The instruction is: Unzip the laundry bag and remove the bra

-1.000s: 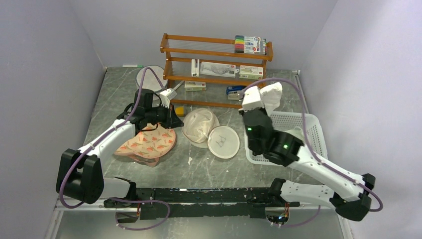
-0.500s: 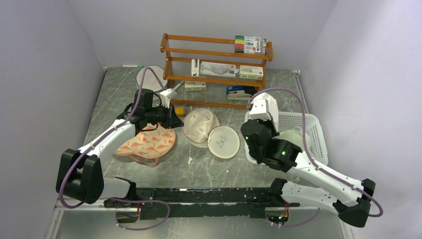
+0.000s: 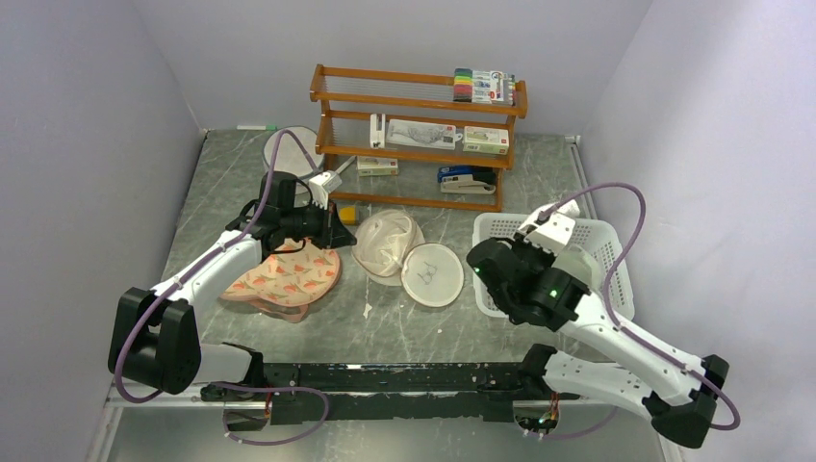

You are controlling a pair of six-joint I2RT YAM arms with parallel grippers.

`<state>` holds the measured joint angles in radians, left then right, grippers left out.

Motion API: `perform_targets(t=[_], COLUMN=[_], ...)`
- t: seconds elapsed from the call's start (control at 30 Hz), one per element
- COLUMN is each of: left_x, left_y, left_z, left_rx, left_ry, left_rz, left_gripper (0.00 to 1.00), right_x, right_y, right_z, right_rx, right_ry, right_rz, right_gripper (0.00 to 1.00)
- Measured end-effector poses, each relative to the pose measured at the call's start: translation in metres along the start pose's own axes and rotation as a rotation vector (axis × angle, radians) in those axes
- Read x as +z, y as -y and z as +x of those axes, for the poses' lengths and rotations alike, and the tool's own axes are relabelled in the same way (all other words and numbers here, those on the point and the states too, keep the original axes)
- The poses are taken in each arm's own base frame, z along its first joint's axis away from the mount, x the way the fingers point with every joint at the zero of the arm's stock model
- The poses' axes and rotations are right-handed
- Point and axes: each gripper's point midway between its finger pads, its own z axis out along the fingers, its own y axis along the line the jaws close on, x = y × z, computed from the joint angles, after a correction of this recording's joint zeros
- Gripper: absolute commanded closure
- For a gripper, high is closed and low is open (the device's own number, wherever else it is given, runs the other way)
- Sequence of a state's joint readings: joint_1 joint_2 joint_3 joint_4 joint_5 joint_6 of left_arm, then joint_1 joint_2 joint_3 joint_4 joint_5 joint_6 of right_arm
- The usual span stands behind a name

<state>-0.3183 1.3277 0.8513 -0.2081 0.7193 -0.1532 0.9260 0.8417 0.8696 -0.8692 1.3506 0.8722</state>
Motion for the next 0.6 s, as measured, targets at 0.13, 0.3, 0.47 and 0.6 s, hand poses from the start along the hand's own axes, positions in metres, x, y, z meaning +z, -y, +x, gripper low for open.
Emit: perform_targets(t=[0.13, 0.3, 0.47, 0.6], left_x=[0.000, 0.002, 0.000, -0.003], left_y=[0.004, 0.012, 0.015, 0.012], left_z=[0.001, 0.002, 0.001, 0.004], left_rx=[-0.015, -0.032, -0.026, -0.021], left_ry=[-0.004, -0.019, -0.010, -0.002], left_rz=[0.020, 0.037, 0.030, 0.003], left_gripper=[0.93, 0.93, 0.93, 0.93], right_x=[0.007, 0.016, 0.019, 0.024], right_y=[0.005, 0.013, 0.015, 0.014], right_z=[0.024, 0.061, 0.082, 0.094], right_rx=[0.074, 0.086, 0.093, 0.113], right_ry=[-0.038, -0.090, -0.117, -0.143], right_rz=[0.085, 0.208, 0.245, 0.254], right_gripper=[1.00, 1.00, 1.00, 1.00])
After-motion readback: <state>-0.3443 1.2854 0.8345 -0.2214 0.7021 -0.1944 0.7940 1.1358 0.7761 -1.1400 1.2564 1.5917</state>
